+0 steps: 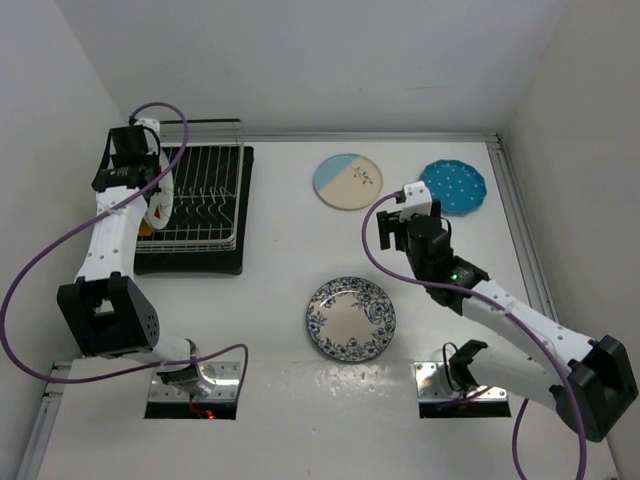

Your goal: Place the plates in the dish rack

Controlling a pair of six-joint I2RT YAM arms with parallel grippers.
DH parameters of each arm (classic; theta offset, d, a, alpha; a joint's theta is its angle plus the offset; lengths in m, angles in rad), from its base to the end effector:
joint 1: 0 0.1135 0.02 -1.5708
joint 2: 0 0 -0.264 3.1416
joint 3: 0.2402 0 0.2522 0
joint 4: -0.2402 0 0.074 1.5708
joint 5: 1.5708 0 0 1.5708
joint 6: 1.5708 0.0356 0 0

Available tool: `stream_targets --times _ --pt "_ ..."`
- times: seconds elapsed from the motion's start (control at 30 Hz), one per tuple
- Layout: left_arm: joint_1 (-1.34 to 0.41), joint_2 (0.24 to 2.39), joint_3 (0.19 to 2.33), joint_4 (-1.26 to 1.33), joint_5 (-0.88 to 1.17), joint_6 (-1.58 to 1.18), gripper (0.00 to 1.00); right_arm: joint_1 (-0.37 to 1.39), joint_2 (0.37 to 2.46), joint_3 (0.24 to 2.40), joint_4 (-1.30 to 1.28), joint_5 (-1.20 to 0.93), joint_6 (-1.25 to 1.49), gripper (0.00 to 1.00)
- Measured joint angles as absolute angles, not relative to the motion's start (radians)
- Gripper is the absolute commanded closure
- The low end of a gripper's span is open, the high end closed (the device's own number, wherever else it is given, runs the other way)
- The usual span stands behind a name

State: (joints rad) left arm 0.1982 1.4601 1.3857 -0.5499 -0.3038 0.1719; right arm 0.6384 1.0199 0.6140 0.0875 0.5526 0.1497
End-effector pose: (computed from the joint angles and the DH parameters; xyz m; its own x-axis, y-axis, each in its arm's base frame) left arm 0.3187 0.0749 0.3544 -0.6375 0.0385 -0.7695 -0.3215 0.8943 0.3111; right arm 0.1955 0.1218 0.2642 -0.2645 -0.0382 -0.9636 -0.0682 0.9975 -0.0208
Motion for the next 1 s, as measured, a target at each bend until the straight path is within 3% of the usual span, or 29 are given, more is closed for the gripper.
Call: stream_targets --times 0.13,0.27,0.37,0.7,1.0 --pt "0.203 1.46 1.358 -0.549 -0.297 0.171 1.0 0.638 1.008 0.614 0.087 0.553 0.15 0.19" --pt "0.224 1.457 1.326 -0.543 -0.262 0.163 0.66 0.639 0.994 0.607 0.086 0.553 0.151 0.19" --pt "0.247 1.455 1.323 -0.517 -0.249 0.162 0.53 0.639 0.993 0.601 0.069 0.55 0.167 0.12" --pt "0.31 1.457 1.353 -0.516 -0.175 0.159 0.39 0.57 1.082 0.651 -0.116 0.49 0.362 0.02" --pt "0.266 1.459 1.53 -0.605 -0.036 0.196 0.33 0.103 1.307 0.866 -0.26 0.433 0.736 0.06"
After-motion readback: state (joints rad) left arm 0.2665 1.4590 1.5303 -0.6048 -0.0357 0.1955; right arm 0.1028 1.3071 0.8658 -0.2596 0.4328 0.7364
